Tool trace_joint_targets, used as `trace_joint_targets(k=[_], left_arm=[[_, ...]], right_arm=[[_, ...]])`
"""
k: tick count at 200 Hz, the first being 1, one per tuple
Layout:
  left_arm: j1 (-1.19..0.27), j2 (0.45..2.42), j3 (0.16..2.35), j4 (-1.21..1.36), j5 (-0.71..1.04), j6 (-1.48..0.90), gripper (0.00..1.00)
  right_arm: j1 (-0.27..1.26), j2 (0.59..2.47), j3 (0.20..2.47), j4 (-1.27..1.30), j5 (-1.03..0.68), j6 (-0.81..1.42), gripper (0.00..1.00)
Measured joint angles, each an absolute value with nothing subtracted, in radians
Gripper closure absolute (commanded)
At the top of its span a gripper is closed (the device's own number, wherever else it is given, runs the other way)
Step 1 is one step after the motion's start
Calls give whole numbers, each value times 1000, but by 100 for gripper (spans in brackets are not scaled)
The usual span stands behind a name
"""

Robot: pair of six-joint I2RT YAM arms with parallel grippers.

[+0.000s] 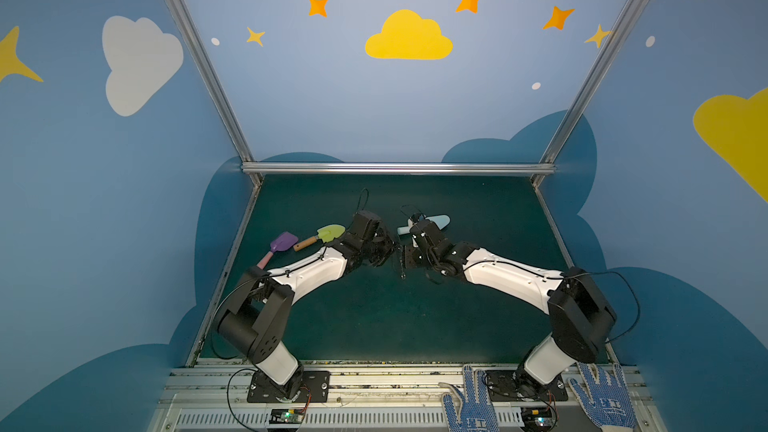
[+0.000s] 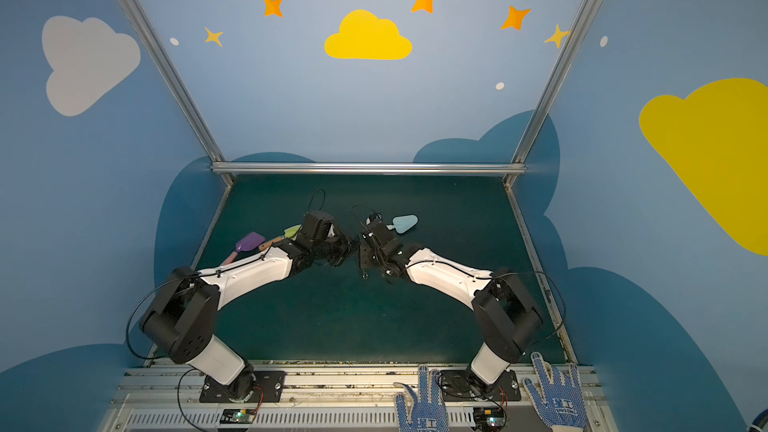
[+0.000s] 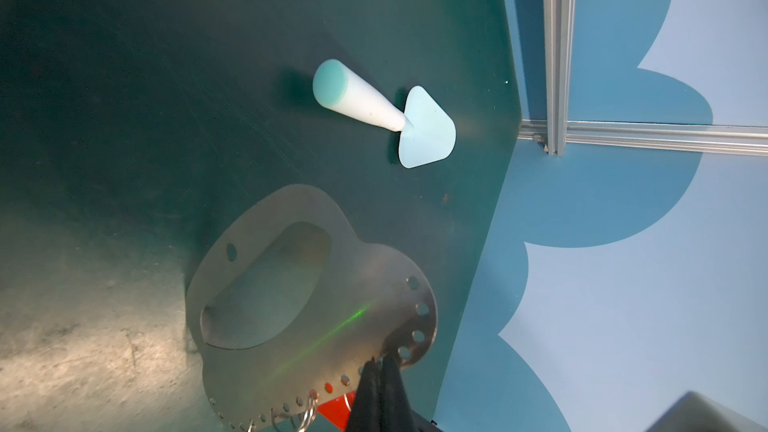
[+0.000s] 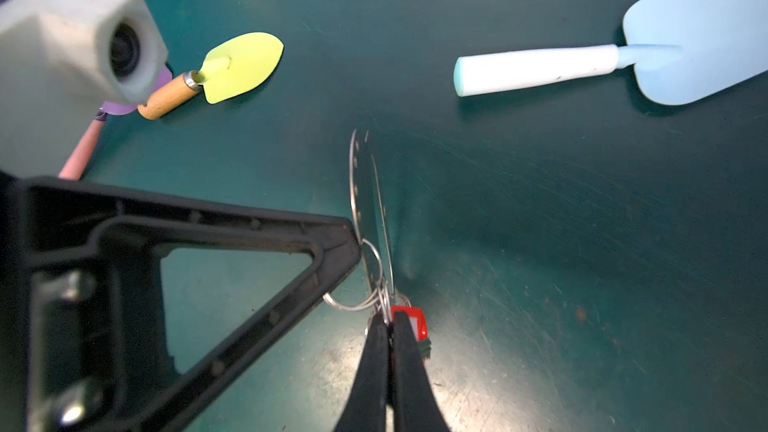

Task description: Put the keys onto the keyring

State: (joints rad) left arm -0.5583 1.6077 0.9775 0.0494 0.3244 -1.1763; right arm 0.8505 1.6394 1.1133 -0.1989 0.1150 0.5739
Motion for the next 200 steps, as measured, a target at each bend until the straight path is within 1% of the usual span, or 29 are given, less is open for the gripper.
trace_joint_targets(k=[121,200], left_arm=[[-556,1567,937,61,346,-1187,96],[-540,1604,959,71,459,-1167,96]], right_arm=[[852,1577,1040,-160,78,595,100],[795,1588,1060,-206,-65,524,100]])
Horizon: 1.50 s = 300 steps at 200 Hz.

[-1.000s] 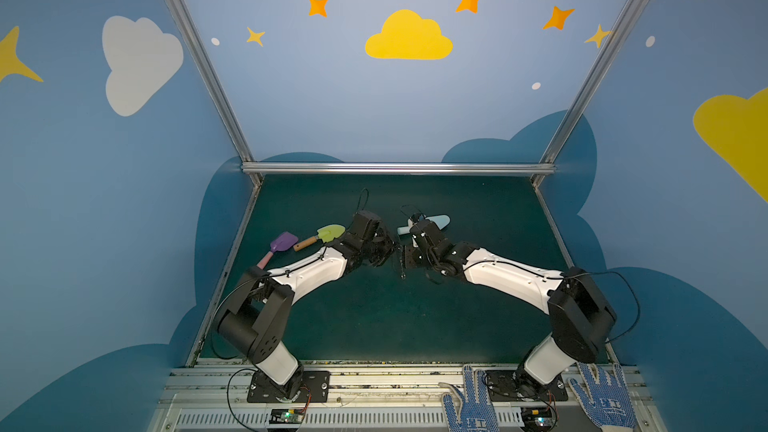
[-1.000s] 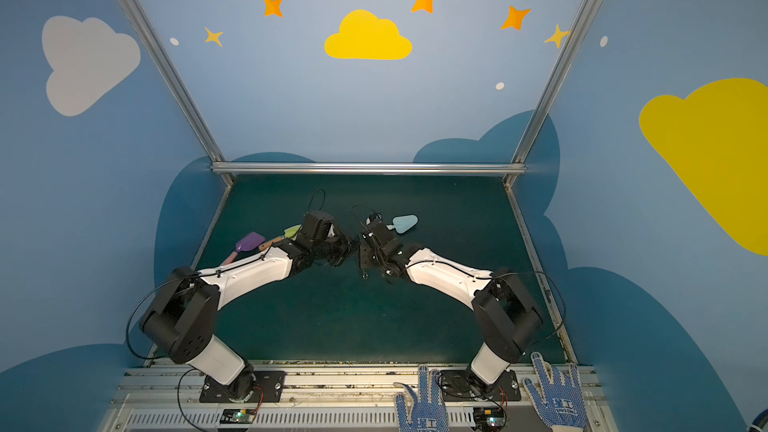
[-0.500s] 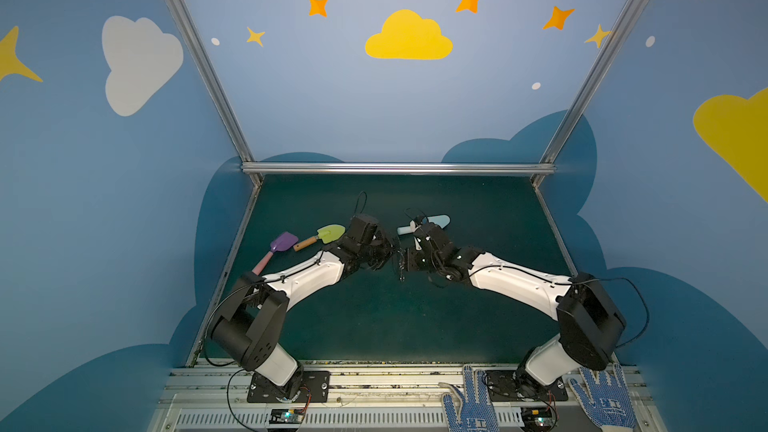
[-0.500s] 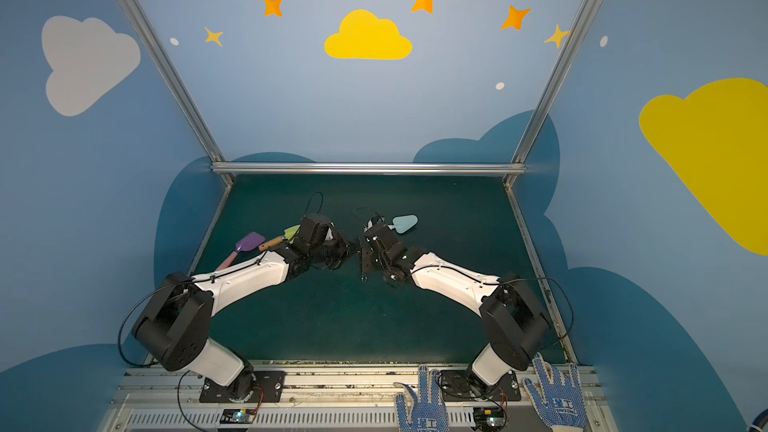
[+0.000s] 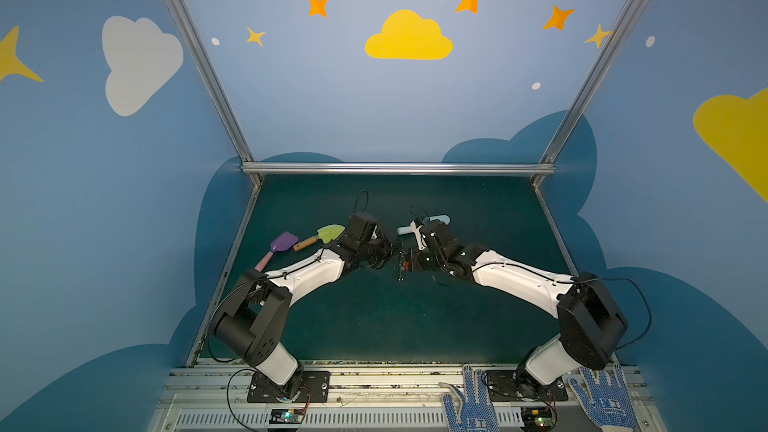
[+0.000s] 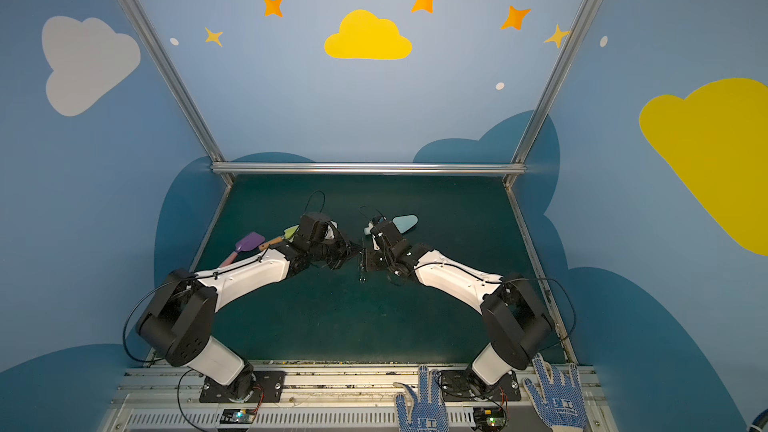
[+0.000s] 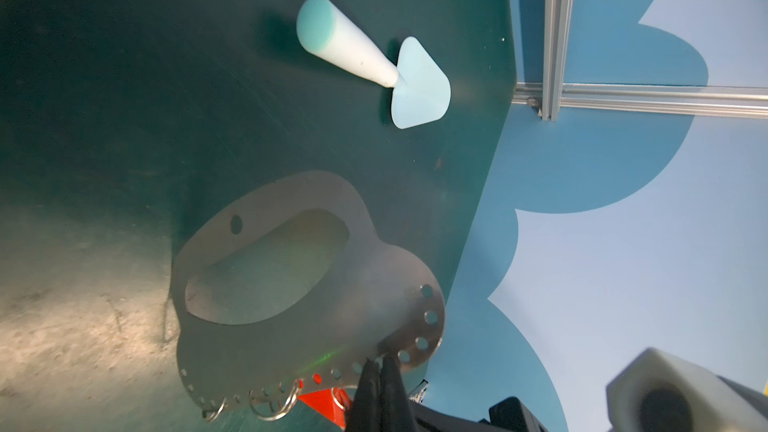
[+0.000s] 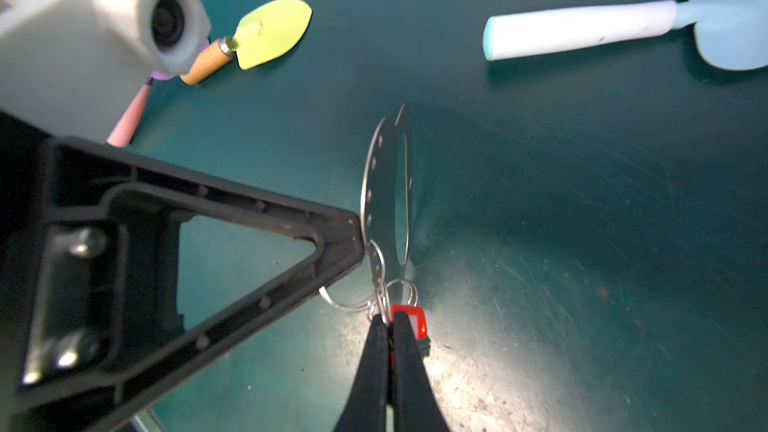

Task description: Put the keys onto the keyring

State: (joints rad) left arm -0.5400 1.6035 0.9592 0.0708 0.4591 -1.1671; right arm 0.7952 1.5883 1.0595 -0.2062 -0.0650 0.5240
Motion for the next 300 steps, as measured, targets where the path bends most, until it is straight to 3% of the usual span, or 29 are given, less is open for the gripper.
trace_joint_targets(k=[105,140,212,300], left_arm=[[-522,1665,1054,-28,564,-1083,96],[-526,1703,1097,-14,598,-1072,78],[-537,1718,1122,-12,616,-1045,64],[-496,1564,1099,-132,576,-962,53]], right_arm=[[700,1642,1096,-237,-343,470,100],[683,1655,1057,-162,-476,511,100],[685,1662,958,78,-701,627,100],[663,1668,928,155,-738,677,100]])
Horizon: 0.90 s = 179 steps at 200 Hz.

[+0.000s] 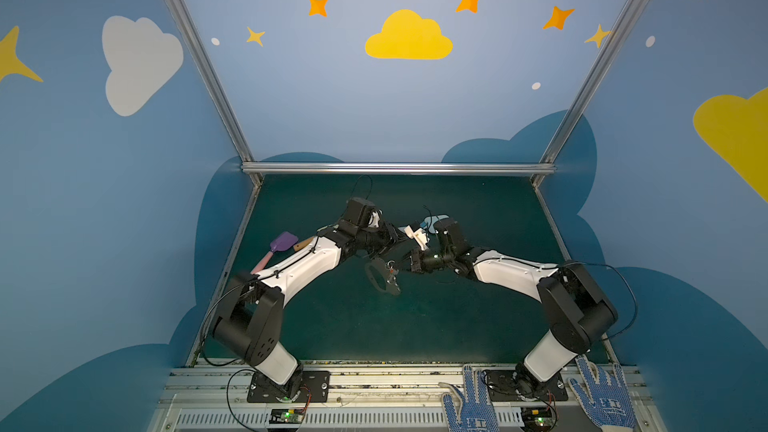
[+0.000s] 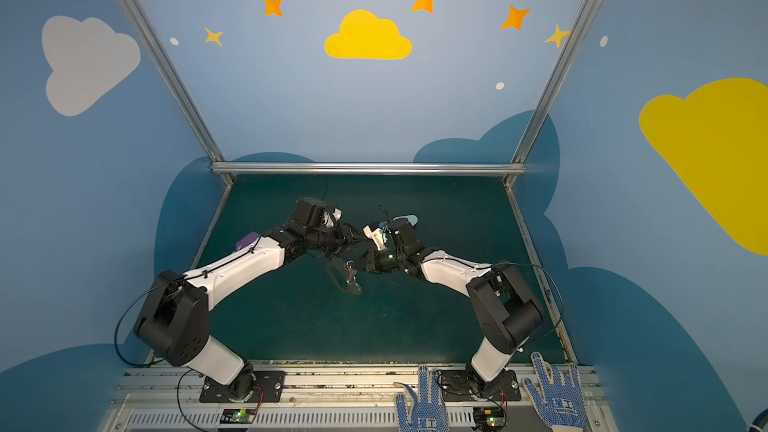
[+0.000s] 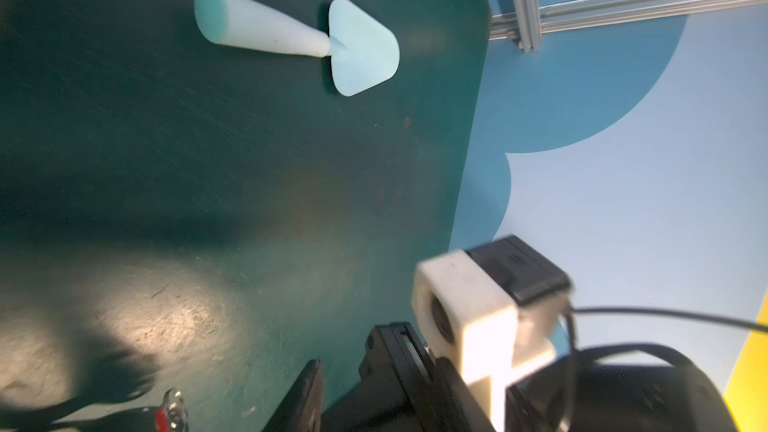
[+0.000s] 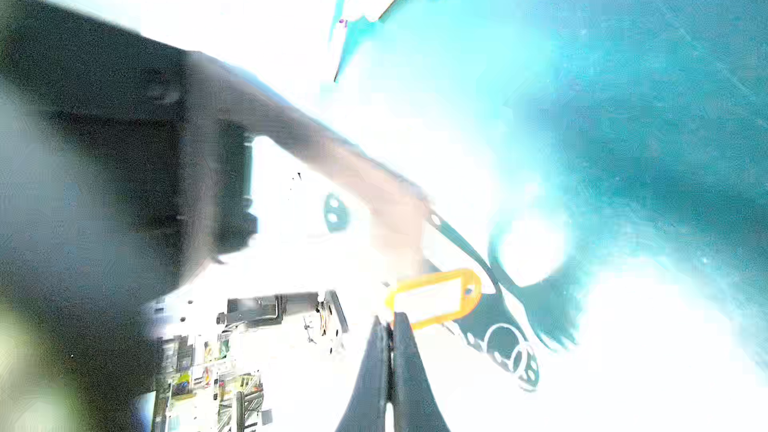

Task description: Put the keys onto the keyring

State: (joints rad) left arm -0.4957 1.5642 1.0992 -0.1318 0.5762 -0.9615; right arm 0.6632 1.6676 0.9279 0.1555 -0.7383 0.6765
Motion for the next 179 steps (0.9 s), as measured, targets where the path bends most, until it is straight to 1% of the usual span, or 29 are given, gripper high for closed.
trace_joint_targets(k=[32,66,100,109,125,149,164,179], left_arm=[[-484,1512,1081,-170,562,-937,48],[-483,1448,1062,-231,529,-903,48],[-481,1355,993,-281,481,-883,46],[-480,1337,972,-293,471,-881,47],[-480,1317,934,-309,455,-877,51],[-480,1310,879,-319,451,-874,52],[-480,1310,846,-318,455,-876,54],[-480,1317,824,-307,462,-883,54]], right_arm=[[663,1668,928,135,-729,672,100],[662,1667,928,98,-706,652,100],[657,1662,935,44,-682,613,100],[656,1660,940,27,-678,604,100],[656,1660,950,1,-672,593,100],[655,1660,956,-24,-672,586,100],[654,1660,956,-29,-672,587,100],[654,1660,956,-30,-673,587,100]])
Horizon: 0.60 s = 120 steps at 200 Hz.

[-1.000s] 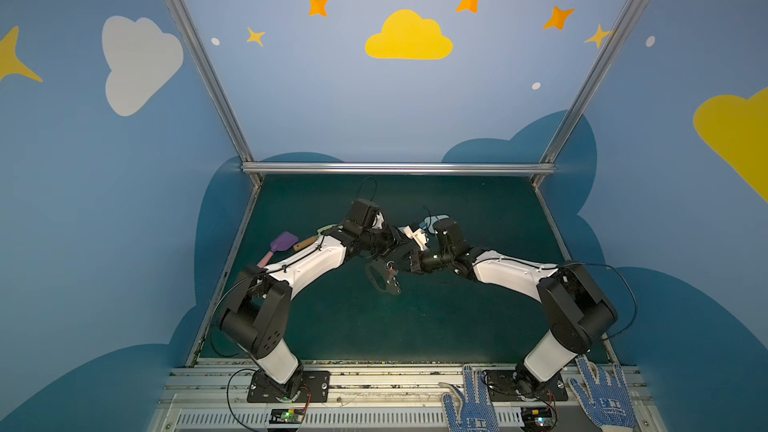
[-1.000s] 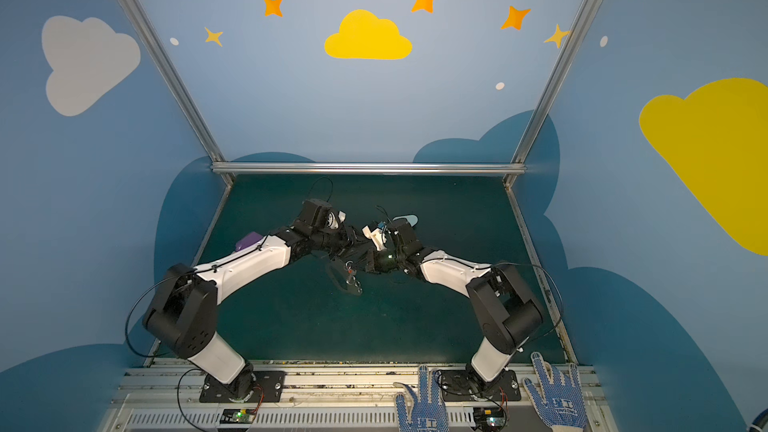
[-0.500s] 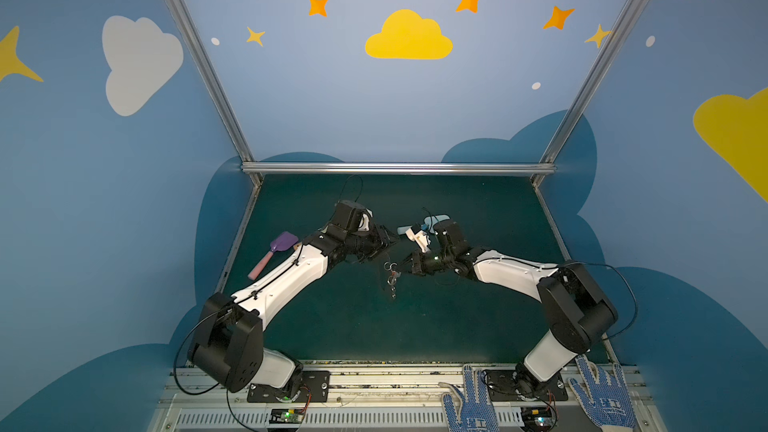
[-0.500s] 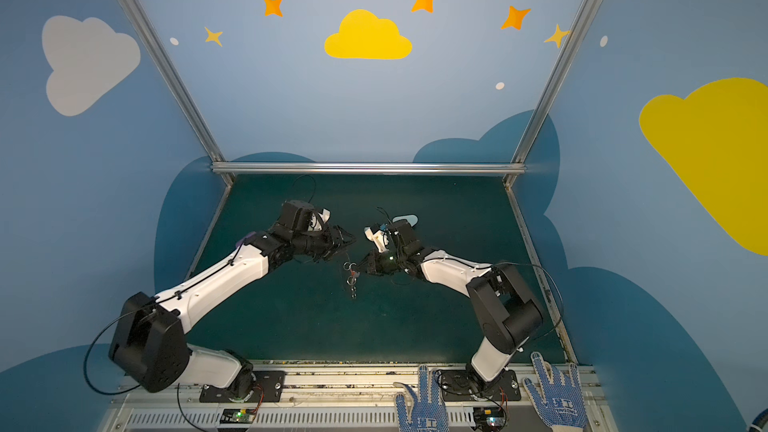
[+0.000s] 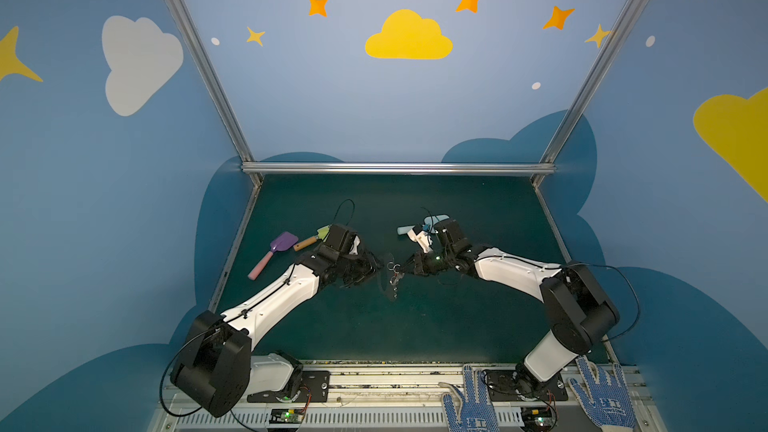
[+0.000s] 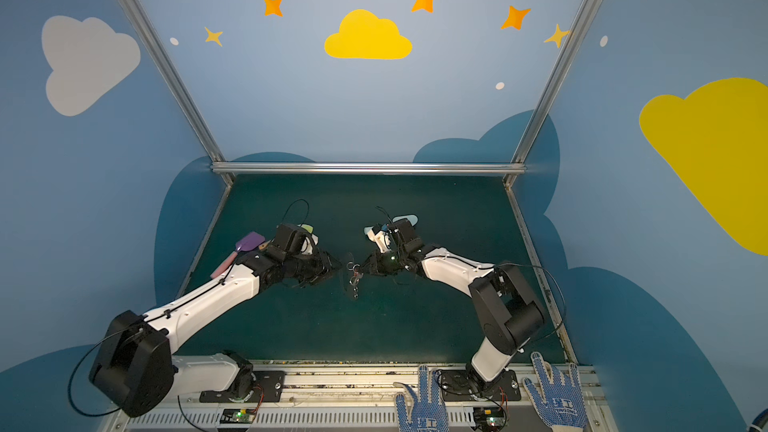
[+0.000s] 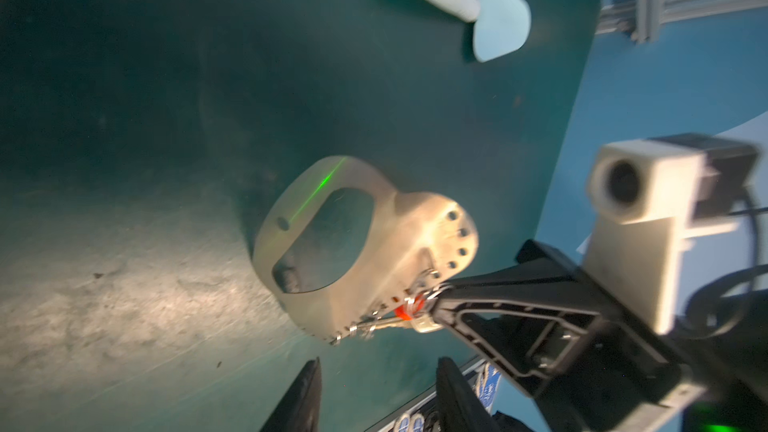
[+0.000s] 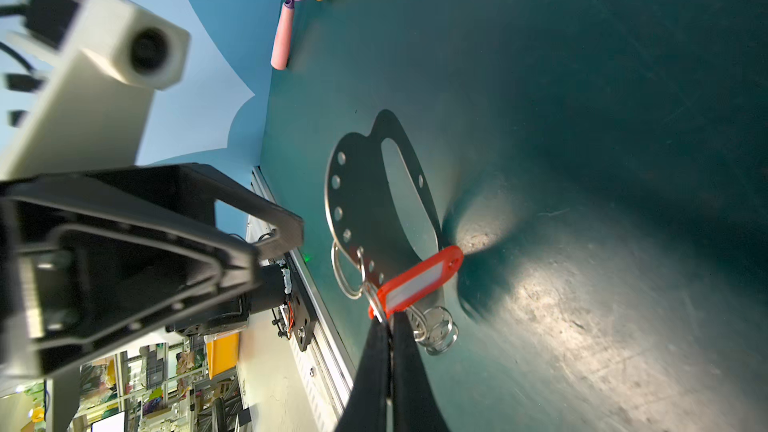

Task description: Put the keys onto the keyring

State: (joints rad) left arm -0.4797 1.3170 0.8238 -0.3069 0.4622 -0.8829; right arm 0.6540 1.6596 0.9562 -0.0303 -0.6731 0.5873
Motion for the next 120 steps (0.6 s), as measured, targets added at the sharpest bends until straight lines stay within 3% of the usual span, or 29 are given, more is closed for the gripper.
trace_joint_targets(k=[56,80,120], left_arm=[[-486,1409,818,-182,481,-917,51],[-493,1434,825,-147,481,-920,57],[-503,1486,867,-106,483,-922,79]], right_arm=[[654,1654,956,-39,-674,591,100],[654,1654,956,-38,-675,595,100],[656,1654,956,-39,-680,599,100]])
